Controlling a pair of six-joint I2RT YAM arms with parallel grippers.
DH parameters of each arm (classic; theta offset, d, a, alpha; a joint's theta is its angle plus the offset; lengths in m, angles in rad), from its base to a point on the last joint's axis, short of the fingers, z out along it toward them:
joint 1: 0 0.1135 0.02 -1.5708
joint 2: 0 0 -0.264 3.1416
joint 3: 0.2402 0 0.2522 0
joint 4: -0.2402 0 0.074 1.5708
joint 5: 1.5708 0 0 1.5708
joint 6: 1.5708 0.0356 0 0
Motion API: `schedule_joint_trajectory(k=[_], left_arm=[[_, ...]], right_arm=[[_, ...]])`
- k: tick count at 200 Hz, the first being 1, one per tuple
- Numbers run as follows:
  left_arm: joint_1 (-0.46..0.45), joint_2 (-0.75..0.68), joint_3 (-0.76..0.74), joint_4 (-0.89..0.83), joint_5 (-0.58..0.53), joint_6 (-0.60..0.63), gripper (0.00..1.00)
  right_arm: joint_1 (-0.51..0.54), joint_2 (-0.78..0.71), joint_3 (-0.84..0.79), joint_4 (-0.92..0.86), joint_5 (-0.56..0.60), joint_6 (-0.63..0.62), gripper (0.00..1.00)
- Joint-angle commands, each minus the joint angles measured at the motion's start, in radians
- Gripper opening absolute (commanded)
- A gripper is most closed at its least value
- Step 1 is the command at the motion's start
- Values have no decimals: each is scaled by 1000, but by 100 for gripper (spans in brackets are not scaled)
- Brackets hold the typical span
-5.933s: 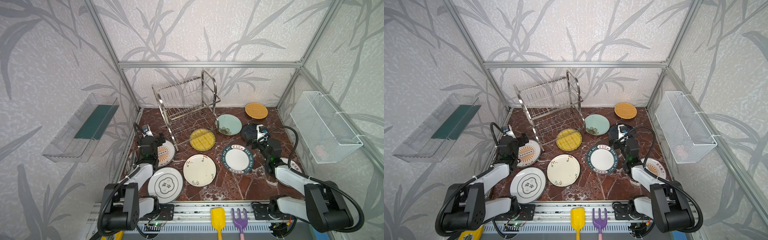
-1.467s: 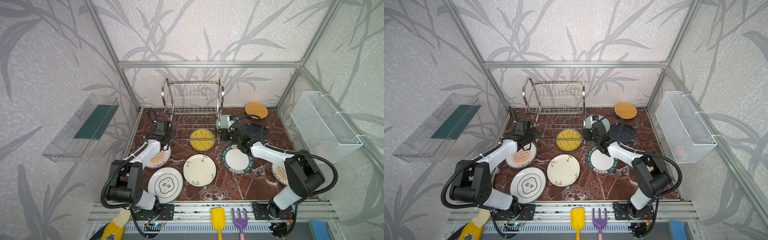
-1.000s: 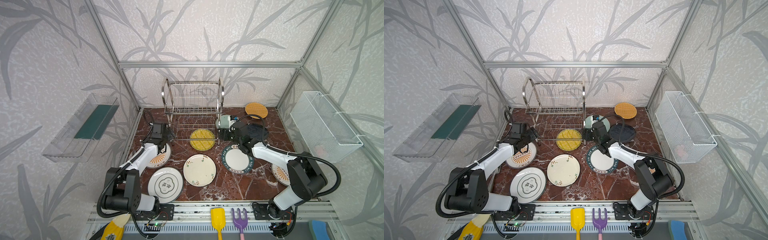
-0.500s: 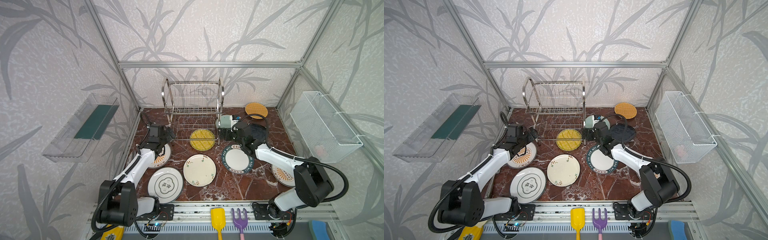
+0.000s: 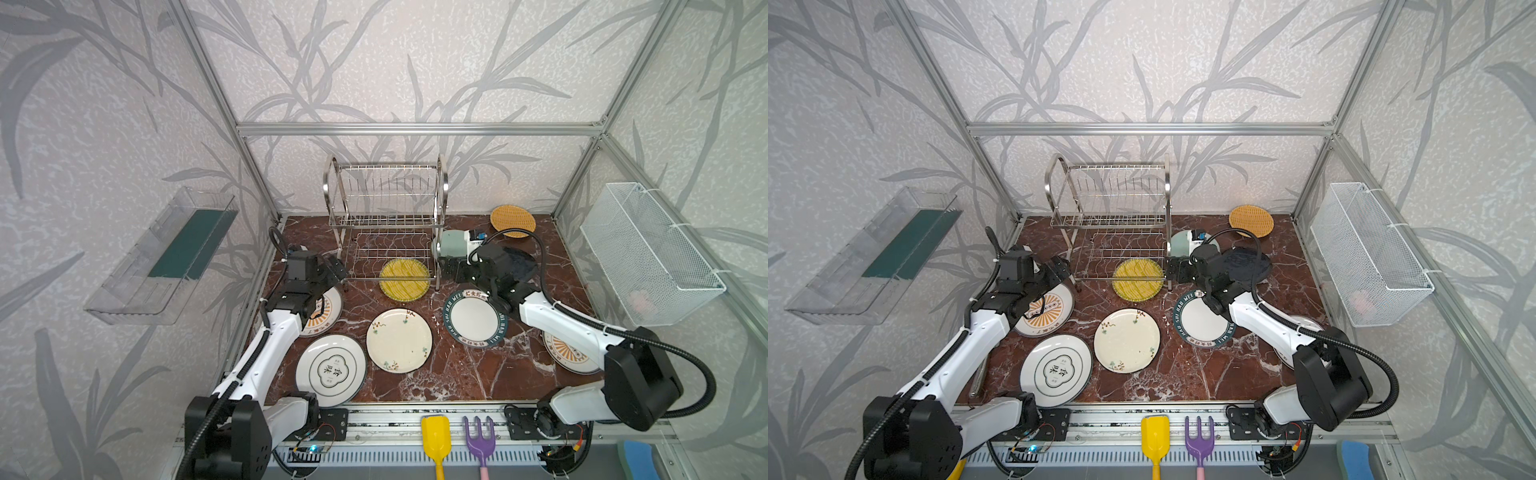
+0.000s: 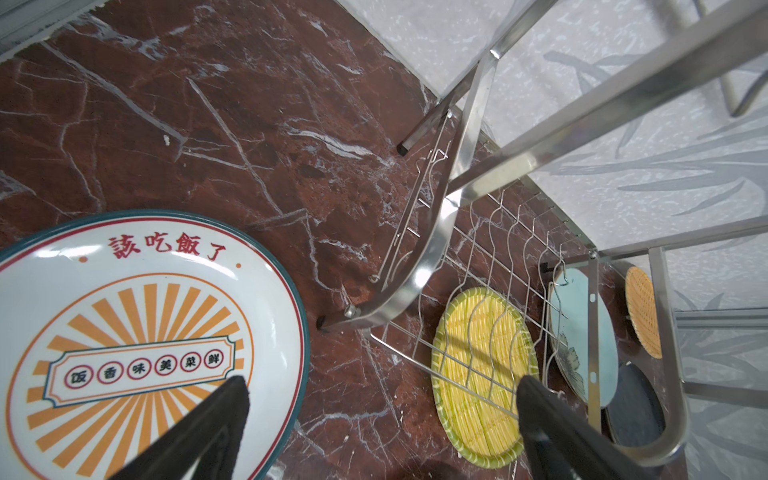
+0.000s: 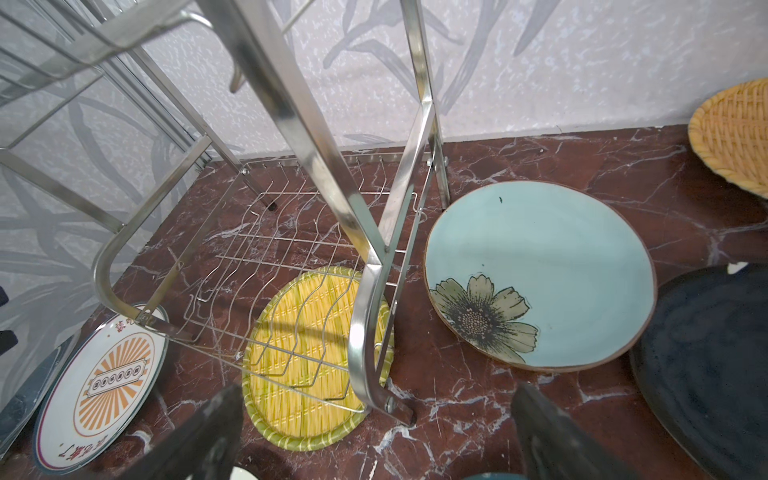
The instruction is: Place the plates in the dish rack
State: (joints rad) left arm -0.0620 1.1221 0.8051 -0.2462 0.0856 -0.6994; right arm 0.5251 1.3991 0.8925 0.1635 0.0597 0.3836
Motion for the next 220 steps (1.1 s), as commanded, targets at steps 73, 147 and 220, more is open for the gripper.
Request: schedule_joint_trajectory(k=[73,147,220], left_arm=[[94,-110,33,-76,316,-62,99],[116,-35,43,137,657,-94,99],[-62,14,101,143,693,18,99]], right_arm=[[-90,-302,-79,-203,-29,-5,99],[-263,-443,-187,-275,-159,67,99],[-489,-455,-243,-308,-293,179,99]])
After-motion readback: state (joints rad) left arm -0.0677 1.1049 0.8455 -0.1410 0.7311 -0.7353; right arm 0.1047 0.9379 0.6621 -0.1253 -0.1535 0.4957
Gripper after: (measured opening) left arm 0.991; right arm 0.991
